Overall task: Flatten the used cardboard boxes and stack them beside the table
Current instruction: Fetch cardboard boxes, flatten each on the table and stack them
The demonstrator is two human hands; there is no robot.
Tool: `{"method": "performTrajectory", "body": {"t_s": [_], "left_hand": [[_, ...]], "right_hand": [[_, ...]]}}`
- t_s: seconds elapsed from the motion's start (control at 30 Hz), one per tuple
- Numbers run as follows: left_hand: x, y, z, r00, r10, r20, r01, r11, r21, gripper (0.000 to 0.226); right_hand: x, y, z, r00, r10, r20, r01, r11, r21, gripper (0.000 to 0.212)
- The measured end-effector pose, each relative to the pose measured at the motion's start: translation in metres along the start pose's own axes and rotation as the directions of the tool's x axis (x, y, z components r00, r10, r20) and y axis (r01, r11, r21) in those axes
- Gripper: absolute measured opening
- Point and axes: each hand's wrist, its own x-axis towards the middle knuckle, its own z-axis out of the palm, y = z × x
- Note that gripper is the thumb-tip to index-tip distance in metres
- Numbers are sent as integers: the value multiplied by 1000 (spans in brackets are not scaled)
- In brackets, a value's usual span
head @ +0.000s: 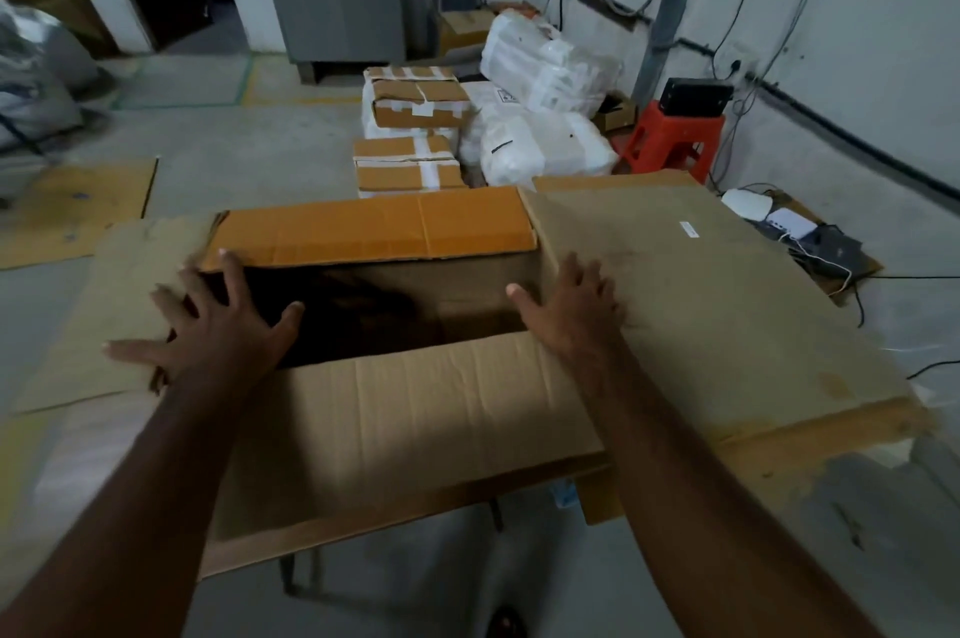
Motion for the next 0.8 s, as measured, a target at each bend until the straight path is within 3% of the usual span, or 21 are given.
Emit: {"method": "performTrajectory", "body": {"t_s": [0.07,0.2,0.33,0.47,0.53,0.63,0.8], "left_hand": [[2,-3,3,1000,-4,-8,4,1000,-3,100],[8,-9,3,1000,26,12,-25,999,-48,101],[-6,-5,-3,1000,9,-6,-10,999,-42,93],[-11,-9,-3,999,35,-38,-38,996,-85,98],[-13,-10,-4,997,48,-66,-56,989,-134,100],[-22,-5,-6,991,0,-130,-20,988,-153,105],[-23,-2,-8,996,-44,-81,38,996,-81,108]], "right_hand": [[3,5,6,999,-20,39,18,999,38,102],[12,-1,6,992,-126,-17,124,990,-74,104],[22,-25,8,938,-343,-44,319,906,-278,103],[40,-57,6,847,-530,-50,482,803,-351,75],[51,-67,-2,801,-586,-124,522,784,-337,54],[70,-84,-22,757,-597,-265,544,801,-250,39],[127,-121,-46,654,-529,-540,525,832,-180,37]]}}
